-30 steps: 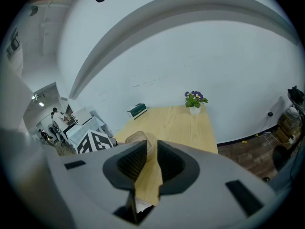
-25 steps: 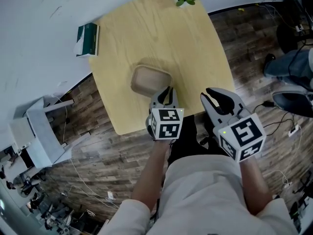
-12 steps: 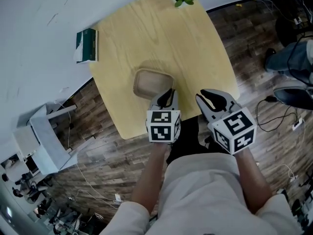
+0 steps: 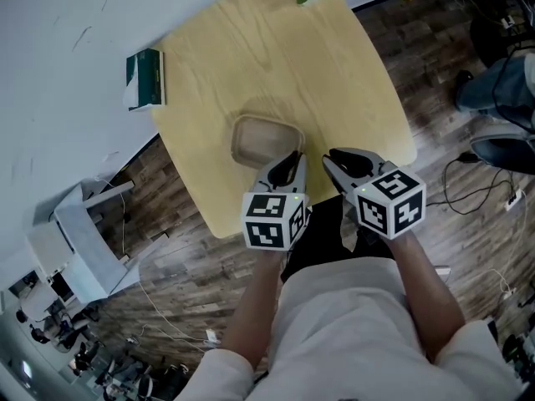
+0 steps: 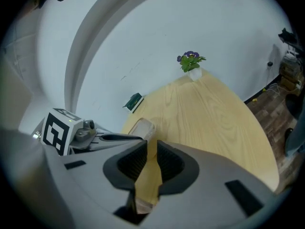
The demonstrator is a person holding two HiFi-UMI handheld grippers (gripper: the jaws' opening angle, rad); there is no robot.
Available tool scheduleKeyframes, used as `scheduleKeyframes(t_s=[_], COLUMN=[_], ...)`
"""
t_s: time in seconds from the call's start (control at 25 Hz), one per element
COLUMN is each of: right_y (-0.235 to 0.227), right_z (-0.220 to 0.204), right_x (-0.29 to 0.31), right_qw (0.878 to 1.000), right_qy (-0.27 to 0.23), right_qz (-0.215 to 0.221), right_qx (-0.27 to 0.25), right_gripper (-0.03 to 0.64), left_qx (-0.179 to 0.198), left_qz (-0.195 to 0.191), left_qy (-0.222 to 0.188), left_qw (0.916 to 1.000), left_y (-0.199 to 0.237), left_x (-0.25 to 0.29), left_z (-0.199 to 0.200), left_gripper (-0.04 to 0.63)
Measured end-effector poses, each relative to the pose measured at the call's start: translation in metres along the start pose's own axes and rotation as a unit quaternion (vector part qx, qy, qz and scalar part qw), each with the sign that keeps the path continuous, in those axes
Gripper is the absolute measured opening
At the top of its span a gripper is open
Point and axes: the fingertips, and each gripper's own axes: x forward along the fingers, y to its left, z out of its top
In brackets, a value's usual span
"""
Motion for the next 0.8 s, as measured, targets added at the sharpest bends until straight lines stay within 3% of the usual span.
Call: scheduleKeyframes(t_s=[0.24, 0.8], right_y=[0.001, 0.004], right_z=[-0.007, 0.000], right_x=[0.021, 0.048], right_qw=[0.998, 0.988], right_qy=[-0.002, -0.016], right_qz=[0.038, 0.108], right_qx=[0.058, 0.110], right_gripper=[0.067, 0.075], left_qx=[-0.021, -0.039], left_qz=[-0.025, -0.060], left_qy=[-0.011, -0.016], left_qw=[0.9994, 0.9973], left_y=[0.001, 0.001], left_x=[-0.006, -0.010], left_z=[0.003, 0.007], left_gripper=[0.034, 0.034])
